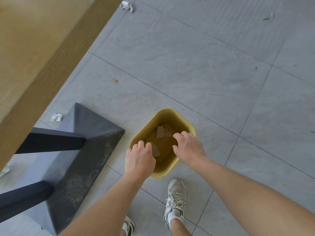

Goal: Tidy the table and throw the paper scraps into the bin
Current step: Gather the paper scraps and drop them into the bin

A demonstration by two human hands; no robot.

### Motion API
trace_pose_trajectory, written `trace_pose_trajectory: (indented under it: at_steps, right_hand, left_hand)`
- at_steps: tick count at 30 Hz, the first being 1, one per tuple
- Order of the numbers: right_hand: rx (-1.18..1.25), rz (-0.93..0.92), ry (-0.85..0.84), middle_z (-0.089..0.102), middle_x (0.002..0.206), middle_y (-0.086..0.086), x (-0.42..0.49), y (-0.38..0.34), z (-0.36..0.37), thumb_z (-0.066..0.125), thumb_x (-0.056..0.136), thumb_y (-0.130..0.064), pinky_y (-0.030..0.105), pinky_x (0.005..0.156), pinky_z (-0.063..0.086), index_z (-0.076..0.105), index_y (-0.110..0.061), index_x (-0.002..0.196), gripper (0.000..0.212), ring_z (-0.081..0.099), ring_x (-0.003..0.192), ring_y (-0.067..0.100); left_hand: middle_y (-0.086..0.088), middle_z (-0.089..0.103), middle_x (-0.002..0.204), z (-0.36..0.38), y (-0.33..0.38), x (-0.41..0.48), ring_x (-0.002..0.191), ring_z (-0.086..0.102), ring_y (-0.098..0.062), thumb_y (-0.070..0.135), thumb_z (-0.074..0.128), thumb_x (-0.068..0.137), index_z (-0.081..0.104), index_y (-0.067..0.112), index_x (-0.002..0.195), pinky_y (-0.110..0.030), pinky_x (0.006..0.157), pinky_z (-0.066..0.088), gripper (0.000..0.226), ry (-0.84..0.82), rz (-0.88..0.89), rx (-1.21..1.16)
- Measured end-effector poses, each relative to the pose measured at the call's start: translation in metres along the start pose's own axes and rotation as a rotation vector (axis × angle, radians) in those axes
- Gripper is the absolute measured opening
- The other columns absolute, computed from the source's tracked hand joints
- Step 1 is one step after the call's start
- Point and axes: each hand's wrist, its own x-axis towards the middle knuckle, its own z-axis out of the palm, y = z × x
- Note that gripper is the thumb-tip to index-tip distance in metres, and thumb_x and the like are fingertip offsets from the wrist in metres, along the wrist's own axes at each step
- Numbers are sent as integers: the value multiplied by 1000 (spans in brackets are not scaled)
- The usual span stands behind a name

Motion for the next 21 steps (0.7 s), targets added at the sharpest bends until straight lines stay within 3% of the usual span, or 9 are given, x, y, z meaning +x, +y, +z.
trace_pose_trajectory:
  at_steps: [9, 16, 21]
  right_hand:
    - [12, -25, 56, 55, 108, 2, -48, -26, -78, 55, 90, -33, 37, 75, 48, 53, -22, 120, 31, 51, 104, 25]
    - [-94, -100, 34, 55, 115, 2, -121, -69, -157, 54, 90, -38, 38, 79, 47, 49, -26, 126, 38, 49, 111, 25]
    - [-85, -141, 93, 58, 121, 2, -165, -99, -206, 55, 89, -42, 40, 84, 51, 48, -27, 130, 44, 52, 110, 25]
  left_hand:
    - [5, 51, 90, -78, 17, -49, 78, 49, -16, 30, 42, 94, 52, 24, 100, -31, 74, 46, 13, 67, 25, 24]
    - [2, 56, 103, -175, 32, -116, 84, 52, -16, 30, 45, 94, 52, 23, 114, -30, 79, 47, 22, 124, 36, -49]
    - [1, 58, 118, -238, 38, -151, 99, 57, -17, 33, 48, 94, 49, 25, 130, -32, 85, 47, 37, 229, 34, -137]
